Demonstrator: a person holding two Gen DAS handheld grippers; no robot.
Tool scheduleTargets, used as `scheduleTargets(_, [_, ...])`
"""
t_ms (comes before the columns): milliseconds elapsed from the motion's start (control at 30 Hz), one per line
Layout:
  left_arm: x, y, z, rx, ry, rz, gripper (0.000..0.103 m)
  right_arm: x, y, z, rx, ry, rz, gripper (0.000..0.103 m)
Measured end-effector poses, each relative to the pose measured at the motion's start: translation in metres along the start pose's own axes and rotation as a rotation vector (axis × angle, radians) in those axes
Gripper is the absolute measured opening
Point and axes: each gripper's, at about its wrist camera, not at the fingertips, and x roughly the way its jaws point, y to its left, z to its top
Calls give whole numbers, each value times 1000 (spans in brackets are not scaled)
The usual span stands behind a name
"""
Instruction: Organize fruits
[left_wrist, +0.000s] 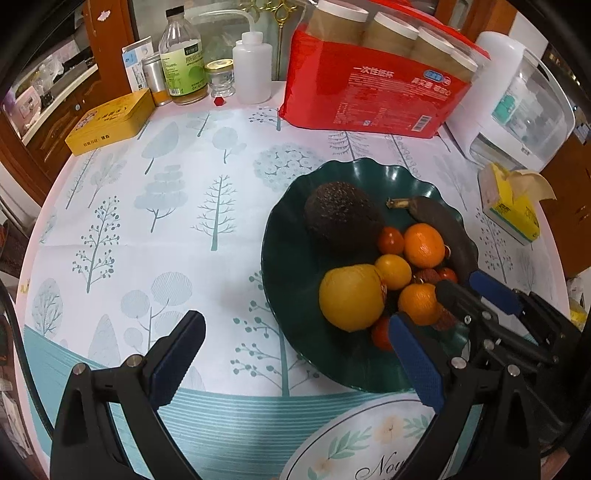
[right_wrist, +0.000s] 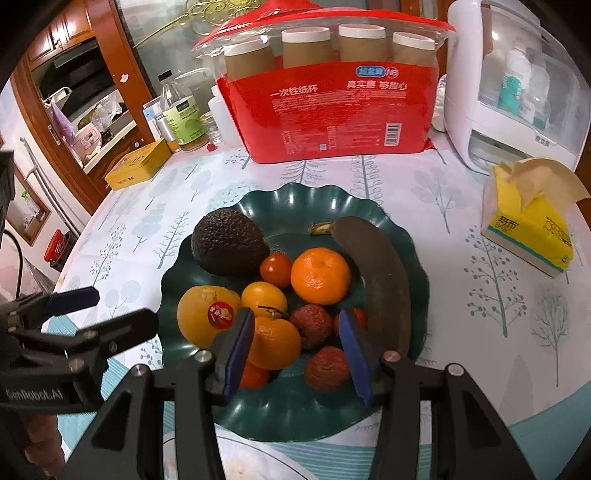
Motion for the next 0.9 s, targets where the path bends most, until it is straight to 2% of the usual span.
scheduleTargets(233, [-20,-10,-20,36,-7,4,99,-16,1,-6,17,-4,4,48])
scheduleTargets(367, [-40,-13,-44,59,-13,2,99,-35,6,-19,34,-8,12,48])
scheduleTargets(633, [-94,-10,-104,57,-39,-6,99,-94,20,-66,57,1,5,48])
scheduleTargets(900, [-152,-8,-164,72,-68,-41,99,-171,41,-121,80,-13,-30,48])
